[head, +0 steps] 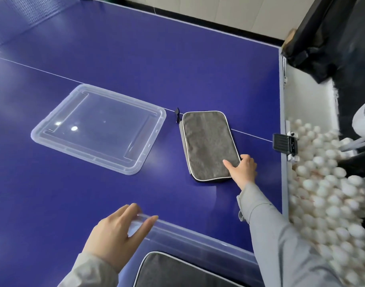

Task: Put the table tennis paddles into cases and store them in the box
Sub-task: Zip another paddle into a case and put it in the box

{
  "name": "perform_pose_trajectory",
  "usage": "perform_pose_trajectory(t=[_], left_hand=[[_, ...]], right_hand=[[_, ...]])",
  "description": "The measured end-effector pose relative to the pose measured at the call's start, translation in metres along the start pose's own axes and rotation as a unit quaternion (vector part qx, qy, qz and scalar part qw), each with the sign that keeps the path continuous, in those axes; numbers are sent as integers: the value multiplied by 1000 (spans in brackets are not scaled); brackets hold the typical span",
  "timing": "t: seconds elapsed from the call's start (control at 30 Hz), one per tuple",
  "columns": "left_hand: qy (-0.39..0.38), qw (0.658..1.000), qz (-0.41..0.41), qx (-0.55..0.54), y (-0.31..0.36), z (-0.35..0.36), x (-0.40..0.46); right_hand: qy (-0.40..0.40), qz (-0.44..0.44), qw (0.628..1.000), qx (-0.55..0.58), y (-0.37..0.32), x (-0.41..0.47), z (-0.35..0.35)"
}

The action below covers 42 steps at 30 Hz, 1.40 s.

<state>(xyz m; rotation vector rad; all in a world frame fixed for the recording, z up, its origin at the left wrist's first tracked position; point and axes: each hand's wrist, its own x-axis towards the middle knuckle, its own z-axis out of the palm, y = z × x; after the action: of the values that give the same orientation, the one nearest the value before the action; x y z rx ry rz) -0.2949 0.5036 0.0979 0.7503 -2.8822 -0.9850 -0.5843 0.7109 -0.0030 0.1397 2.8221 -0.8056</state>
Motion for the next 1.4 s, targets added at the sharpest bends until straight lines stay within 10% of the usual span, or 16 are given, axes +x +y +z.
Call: perform_pose_trajectory(t=[0.7, 1.0, 1.4], left_hand=[[-7, 1000, -9, 28, 0, 6, 5], [24, 997, -8, -76, 8, -10, -2], [71, 797, -114, -588, 32, -97, -68]], right_hand=[[43, -66, 969, 234, -44, -39, -52], [72, -107, 892, 432, -65, -119, -128], [-119, -155, 853, 484, -69, -303, -118]])
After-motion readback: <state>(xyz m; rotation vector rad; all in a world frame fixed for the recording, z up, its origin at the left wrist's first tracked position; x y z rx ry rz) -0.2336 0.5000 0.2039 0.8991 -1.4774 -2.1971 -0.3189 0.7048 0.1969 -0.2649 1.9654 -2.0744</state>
